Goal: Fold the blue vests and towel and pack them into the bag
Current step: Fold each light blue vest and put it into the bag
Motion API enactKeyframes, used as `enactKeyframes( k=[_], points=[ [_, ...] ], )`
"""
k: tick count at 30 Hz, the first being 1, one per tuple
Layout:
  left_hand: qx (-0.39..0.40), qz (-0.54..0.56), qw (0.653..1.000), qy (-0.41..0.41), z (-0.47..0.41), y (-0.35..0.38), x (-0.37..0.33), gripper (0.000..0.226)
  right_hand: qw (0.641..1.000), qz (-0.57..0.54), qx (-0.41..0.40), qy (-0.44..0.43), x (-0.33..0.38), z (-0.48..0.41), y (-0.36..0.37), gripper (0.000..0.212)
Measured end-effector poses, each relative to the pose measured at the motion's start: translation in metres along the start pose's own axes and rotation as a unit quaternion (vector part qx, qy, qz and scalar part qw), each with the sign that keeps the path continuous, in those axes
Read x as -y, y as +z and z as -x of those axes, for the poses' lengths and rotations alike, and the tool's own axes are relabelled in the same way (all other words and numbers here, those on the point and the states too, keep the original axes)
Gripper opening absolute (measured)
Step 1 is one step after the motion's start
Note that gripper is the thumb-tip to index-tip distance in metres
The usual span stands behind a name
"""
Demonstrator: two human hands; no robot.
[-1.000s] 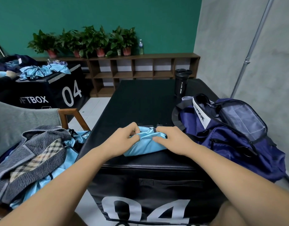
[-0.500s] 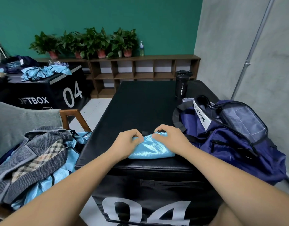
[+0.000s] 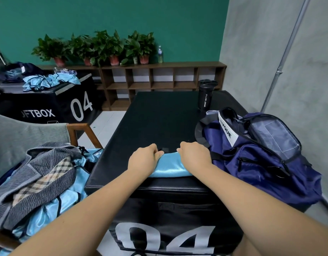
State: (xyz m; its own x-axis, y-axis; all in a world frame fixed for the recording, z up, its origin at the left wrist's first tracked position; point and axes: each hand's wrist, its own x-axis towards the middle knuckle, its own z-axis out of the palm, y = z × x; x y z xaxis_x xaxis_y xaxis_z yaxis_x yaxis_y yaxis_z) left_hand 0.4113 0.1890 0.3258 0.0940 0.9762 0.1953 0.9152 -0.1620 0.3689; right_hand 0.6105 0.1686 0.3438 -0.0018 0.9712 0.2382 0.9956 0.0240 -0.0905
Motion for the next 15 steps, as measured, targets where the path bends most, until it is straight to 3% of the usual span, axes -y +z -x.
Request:
enactKeyframes(
  k=[4,8,12,15],
  points=[
    [0.031,0.009,0.999,-0.015,-0.001,0.001,0.0,0.04,0.996,0.078,-0.034,-0.036,0.002,-0.002,0.007,0.031],
    [0.074,0.049,0.995,-0.043,-0.001,-0.005,0.001,0.042,0.998,0.032,-0.048,-0.026,0.0,-0.002,0.021,0.015],
    [0.108,0.104,0.985,-0.081,-0.002,-0.017,0.0,0.038,0.998,0.0,-0.009,-0.065,-0.001,-0.001,0.025,0.036],
    [0.101,0.205,0.969,-0.09,0.001,-0.024,0.003,0.037,0.994,-0.022,0.026,-0.107,0.001,-0.002,0.023,0.049]
  ],
)
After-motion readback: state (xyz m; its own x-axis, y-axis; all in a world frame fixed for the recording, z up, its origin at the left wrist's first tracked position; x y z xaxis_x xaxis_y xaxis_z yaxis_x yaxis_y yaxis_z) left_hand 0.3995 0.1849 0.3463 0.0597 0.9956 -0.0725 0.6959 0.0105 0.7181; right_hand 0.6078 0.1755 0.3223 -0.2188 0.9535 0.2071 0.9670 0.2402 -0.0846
